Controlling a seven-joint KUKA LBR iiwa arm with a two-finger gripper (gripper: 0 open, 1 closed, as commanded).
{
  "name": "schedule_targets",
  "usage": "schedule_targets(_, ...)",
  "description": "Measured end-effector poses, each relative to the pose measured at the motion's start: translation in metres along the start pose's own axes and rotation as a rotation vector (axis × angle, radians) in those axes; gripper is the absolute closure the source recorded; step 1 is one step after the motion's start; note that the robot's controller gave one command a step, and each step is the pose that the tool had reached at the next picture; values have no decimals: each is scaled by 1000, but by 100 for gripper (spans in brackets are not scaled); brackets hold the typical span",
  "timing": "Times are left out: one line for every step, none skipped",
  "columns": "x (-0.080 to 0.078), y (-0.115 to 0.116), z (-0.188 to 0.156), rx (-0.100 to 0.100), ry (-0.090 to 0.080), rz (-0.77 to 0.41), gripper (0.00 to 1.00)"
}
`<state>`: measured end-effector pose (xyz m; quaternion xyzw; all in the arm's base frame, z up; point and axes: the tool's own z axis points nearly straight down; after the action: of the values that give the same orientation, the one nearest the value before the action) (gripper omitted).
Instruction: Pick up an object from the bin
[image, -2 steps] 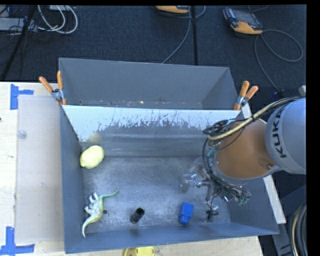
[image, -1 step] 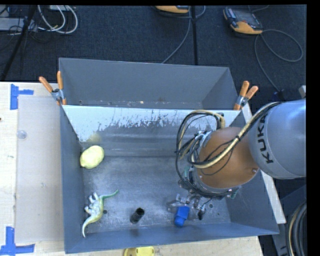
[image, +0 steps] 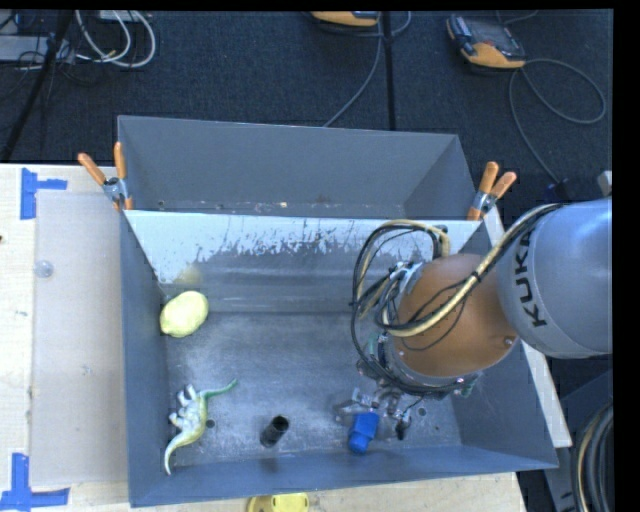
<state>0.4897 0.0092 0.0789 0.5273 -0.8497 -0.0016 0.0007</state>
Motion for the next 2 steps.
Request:
schedule_targets(-1, 9, -90, -2, -1, 7, 100)
schedule_targets(-1, 9, -90, -2, -1, 7, 100)
